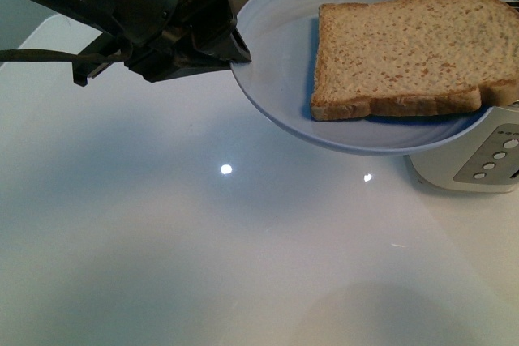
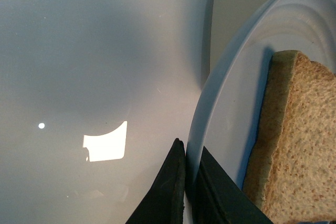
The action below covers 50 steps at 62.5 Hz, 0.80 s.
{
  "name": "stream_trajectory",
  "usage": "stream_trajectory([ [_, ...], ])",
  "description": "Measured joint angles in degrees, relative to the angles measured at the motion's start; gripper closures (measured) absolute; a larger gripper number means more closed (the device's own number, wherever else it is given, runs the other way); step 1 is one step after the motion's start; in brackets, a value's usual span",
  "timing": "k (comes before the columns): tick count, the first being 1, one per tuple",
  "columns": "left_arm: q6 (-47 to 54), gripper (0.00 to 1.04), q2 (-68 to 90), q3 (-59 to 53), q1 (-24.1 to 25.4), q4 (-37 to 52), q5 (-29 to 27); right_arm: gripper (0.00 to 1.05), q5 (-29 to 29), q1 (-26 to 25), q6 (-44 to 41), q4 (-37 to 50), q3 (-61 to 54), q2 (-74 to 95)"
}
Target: Left arm holds plate, right arm toasts bread
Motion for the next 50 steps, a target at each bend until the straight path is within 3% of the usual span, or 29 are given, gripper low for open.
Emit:
stream_trajectory([
  [20, -0.35, 1.02, -0.02, 0.00, -0.39, 0.22, 0.24, 0.09, -8.28, -5.55, 2.67, 7.58, 4.37, 9.31],
  [29, -0.50, 1.02, -0.02, 0.00, -0.61, 0.37, 0.37, 0.09, -14.88, -7.65, 7.69, 15.78, 9.77, 20.44],
  [40, -0.87, 1.02, -0.02, 0.00, -0.87, 0.37, 0.46, 0.09, -27.43, -7.17, 17.77, 28.06, 14.03, 36.89],
  [50, -0.87, 1.02, -0.02, 0.00, -0.90, 0.35, 0.46, 0.09, -32.96, -6.64, 24.04, 36.35, 14.08, 45.07],
])
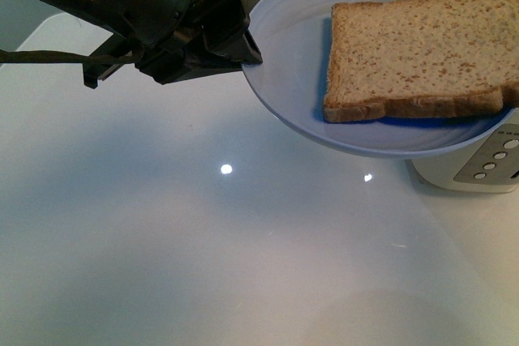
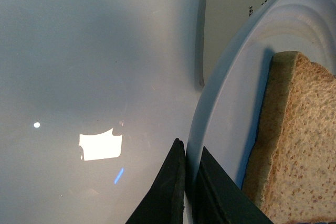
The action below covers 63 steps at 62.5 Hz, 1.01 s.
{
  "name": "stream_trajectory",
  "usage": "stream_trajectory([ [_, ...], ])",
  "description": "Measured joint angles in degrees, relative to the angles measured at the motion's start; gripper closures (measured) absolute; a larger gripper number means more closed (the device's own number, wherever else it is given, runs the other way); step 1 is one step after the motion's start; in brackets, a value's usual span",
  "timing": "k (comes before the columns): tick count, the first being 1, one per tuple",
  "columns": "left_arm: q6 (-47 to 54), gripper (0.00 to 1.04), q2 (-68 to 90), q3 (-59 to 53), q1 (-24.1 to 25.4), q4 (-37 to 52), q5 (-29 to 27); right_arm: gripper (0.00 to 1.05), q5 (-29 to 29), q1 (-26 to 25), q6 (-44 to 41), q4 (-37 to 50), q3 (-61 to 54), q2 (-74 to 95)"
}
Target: Left arm holds plate, right arm toasts bread
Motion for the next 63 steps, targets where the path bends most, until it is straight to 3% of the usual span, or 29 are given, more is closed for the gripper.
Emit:
stream_trajectory([
  [9, -0.04, 1.02, 0.00, 0.00, -0.37, 0.00, 0.00, 0.09, -0.94, 1.60, 3.23, 5.03, 0.15, 5.31],
  [41, -0.26, 1.02, 0.00, 0.00, -1.31, -0.33, 0.02, 0.09, -1.44, 4.68, 7.06, 8.83, 0.42, 9.94],
  [49, -0.37, 1.02, 0.00, 0.00, -1.31, -0.44, 0.02, 0.22, -1.25, 5.07, 7.67, 8.85, 0.66, 10.32],
  [59, -0.44, 1.02, 0.00, 0.00, -1.31, -0.46, 0.02, 0.47, -1.09, 5.27, 7.91, 8.85, 0.72, 10.49],
  [63, -0.44, 1.02, 0.00, 0.00, -1.33, -0.48, 0.04, 0.50, -1.11, 5.38, 7.93, 8.85, 0.72, 10.67],
])
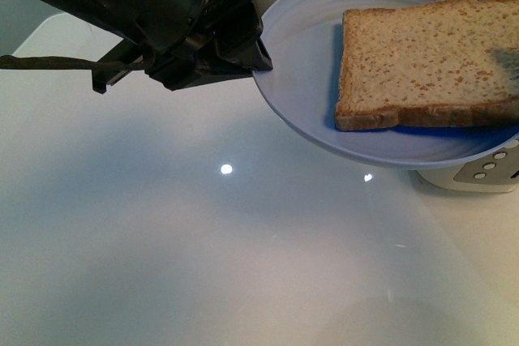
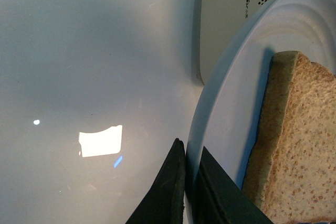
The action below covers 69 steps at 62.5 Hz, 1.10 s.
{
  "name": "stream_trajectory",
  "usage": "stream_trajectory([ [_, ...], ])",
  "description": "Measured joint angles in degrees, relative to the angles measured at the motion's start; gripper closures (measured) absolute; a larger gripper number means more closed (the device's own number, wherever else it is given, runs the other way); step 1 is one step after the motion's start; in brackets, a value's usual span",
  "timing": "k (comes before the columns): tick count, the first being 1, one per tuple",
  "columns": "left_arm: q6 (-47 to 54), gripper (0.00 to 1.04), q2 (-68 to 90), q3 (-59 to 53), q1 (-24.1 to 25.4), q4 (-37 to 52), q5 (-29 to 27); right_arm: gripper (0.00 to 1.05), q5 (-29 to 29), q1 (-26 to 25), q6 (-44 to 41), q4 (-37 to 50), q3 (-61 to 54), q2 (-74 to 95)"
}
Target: Left arm holds plate, right arm toasts bread
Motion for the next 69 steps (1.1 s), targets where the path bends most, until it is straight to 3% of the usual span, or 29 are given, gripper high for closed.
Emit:
stream_trajectory([
  [5, -0.04, 1.02, 0.00, 0.00, 0.00, 0.00, 0.00, 0.58, 0.04, 0.04, 0.20, 0.00, 0.00, 0.17],
  [11, -0.39, 1.02, 0.00, 0.00, 0.00, 0.00, -0.28, 0.80, 0.50, 0.02, 0.44, 0.00, 0.00, 0.26],
  [22, -0.57, 1.02, 0.00, 0.00, -0.17, 0.00, -0.02, 1.01, -0.02, 0.04, 0.61, -0.02, 0.09, 0.26],
  [48, -0.63, 1.02, -0.22, -0.20, -0.42, 0.00, 0.31, 1.02, -1.14, -1.03, 0.79, -2.19, 1.16, -2.05],
  [69, -0.66, 1.02, -0.26, -1.09, -0.42, 0.17, 0.35, 1.02, -2.34, -6.56, -0.22, -8.00, 11.06, -8.63],
])
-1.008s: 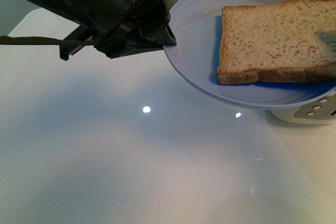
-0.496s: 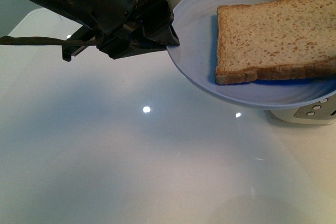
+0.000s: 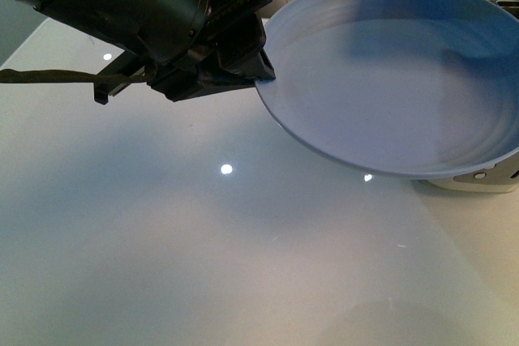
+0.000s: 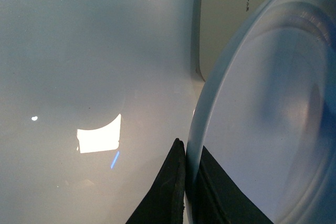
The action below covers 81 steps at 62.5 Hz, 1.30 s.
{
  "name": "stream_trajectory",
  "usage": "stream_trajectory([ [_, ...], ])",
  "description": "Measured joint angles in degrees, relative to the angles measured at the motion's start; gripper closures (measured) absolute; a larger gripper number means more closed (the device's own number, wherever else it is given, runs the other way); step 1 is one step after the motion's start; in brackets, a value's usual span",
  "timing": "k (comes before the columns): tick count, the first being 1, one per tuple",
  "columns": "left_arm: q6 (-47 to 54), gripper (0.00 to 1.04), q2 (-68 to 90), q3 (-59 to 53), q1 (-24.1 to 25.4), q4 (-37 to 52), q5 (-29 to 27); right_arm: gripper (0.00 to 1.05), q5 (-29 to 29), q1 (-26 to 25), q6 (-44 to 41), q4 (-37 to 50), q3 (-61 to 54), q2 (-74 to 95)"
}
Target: Left arm holds plate, right arm toasts bread
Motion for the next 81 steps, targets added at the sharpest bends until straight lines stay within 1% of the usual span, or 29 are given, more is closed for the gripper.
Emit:
stream_trajectory([
  [6, 0.00, 1.02, -0.02, -0.15, 0.00, 0.02, -0.02, 1.02, 1.05, -1.22, -2.19, -2.19, 3.80, -0.74],
  [13, 0.00, 1.02, -0.13, -0.20, 0.00, 0.11, 0.00, 1.02, 4.81, -1.86, -7.65, -5.29, 8.59, -0.72],
  [26, 0.00, 1.02, -0.44, -0.61, 0.00, 0.13, 0.02, 1.02, 14.40, -1.95, -23.23, -9.94, 16.90, 3.28],
  [27, 0.02, 1.02, -0.48, -0.74, 0.00, 0.13, 0.00, 1.02, 16.15, -1.92, -25.83, -10.47, 17.99, 4.42],
  [33, 0.00, 1.02, -0.61, -1.18, 0.02, 0.15, -0.11, 1.02, 21.57, -1.64, -34.80, -10.97, 21.79, 10.58],
  [37, 0.00, 1.02, -0.66, -1.36, 0.02, 0.31, -0.17, 1.02, 23.06, -1.55, -38.38, -10.99, 23.21, 14.10],
  [55, 0.00, 1.02, -0.70, -1.81, 0.00, 0.37, -0.20, 1.02, 27.21, -0.92, -44.81, -12.66, 26.40, 24.33],
  [81, 0.00, 1.02, -0.70, -2.10, 0.00, 0.68, -0.13, 1.02, 29.14, 1.64, -47.78, -12.94, 27.19, 27.71],
])
